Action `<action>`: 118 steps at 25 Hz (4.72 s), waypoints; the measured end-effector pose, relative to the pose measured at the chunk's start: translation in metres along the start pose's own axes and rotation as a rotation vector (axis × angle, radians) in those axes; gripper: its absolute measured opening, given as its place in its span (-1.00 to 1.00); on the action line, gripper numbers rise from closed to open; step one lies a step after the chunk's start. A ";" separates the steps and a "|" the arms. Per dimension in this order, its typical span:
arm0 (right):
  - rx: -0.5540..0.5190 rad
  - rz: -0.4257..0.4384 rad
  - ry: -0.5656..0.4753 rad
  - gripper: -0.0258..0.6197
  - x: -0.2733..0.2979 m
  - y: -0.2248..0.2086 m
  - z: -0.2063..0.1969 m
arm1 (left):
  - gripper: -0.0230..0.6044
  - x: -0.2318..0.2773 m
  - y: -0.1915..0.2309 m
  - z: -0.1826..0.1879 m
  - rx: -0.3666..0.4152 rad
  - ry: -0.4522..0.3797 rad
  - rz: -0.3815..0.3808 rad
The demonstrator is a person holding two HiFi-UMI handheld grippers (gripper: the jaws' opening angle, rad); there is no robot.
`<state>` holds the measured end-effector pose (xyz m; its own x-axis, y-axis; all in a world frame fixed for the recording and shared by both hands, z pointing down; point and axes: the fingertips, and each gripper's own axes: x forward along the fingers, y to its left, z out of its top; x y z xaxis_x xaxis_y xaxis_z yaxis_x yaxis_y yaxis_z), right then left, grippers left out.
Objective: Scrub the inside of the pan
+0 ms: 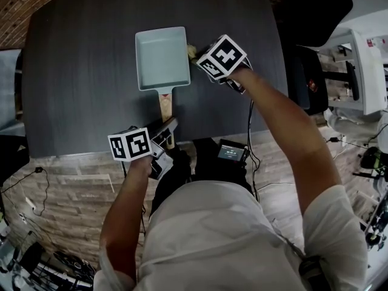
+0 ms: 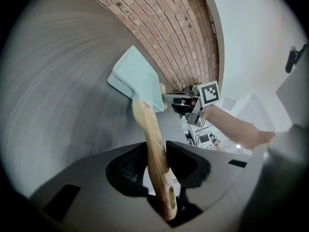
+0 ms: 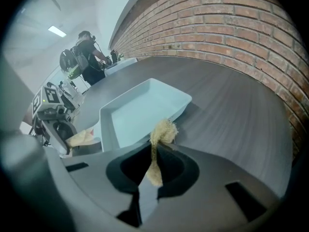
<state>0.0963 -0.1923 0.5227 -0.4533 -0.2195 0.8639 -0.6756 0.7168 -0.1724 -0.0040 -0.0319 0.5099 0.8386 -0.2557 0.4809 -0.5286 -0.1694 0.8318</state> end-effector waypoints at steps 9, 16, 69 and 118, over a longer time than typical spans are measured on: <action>-0.019 0.025 0.017 -0.80 -0.001 0.021 -0.014 | -0.53 0.002 0.000 0.000 -0.007 0.008 -0.004; -0.020 0.047 0.019 -0.80 -0.003 0.039 -0.025 | -0.53 0.004 0.000 -0.002 -0.020 0.012 -0.004; -0.315 -0.120 0.172 -0.79 -0.010 0.094 -0.064 | -0.54 0.006 -0.002 -0.012 -0.063 -0.014 -0.033; -0.080 0.335 0.478 -0.80 -0.054 0.008 -0.113 | -0.53 -0.098 0.038 -0.053 0.327 0.611 -0.269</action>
<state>0.1813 -0.0995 0.5282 -0.3093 0.3371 0.8892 -0.4863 0.7475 -0.4525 -0.0990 0.0368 0.5090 0.8178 0.3934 0.4199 -0.2266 -0.4507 0.8635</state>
